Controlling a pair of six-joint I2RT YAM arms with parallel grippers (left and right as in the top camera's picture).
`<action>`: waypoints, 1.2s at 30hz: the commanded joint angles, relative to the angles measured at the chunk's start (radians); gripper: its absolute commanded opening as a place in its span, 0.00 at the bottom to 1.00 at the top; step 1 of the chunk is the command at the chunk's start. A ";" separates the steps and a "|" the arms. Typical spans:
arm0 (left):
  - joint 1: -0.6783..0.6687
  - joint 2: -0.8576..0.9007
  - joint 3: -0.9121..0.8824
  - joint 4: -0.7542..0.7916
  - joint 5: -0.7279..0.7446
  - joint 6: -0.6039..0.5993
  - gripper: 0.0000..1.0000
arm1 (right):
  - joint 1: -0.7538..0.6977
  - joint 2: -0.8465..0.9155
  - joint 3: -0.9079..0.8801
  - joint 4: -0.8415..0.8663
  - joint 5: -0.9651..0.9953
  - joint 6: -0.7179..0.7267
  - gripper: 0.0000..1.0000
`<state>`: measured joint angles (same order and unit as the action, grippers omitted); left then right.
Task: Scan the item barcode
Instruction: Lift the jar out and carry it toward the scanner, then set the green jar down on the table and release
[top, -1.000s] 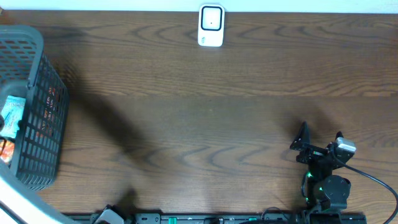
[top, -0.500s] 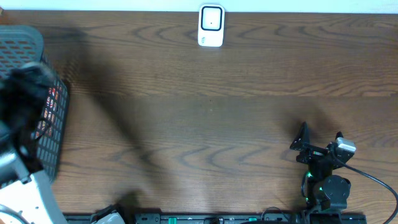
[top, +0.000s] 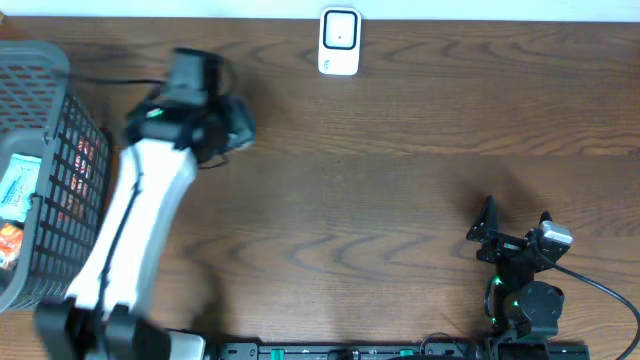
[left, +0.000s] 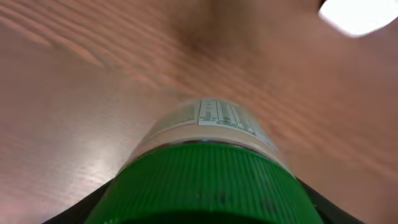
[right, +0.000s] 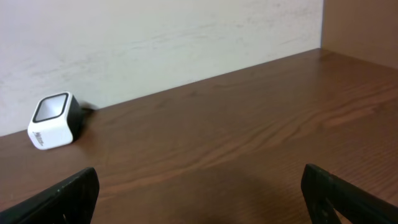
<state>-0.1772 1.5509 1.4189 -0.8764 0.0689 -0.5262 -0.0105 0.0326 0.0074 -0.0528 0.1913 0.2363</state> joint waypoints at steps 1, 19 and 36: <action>-0.075 0.151 -0.002 0.034 -0.092 0.021 0.58 | 0.006 0.000 -0.002 -0.003 0.002 -0.010 0.99; -0.117 0.488 -0.002 0.040 -0.047 0.036 0.73 | 0.006 0.000 -0.002 -0.003 0.002 -0.010 0.99; -0.117 0.224 -0.001 -0.002 -0.055 0.050 0.97 | 0.006 0.000 -0.002 -0.003 0.002 -0.010 0.99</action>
<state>-0.2962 1.8774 1.4170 -0.8700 0.0231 -0.4953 -0.0105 0.0326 0.0074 -0.0528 0.1913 0.2363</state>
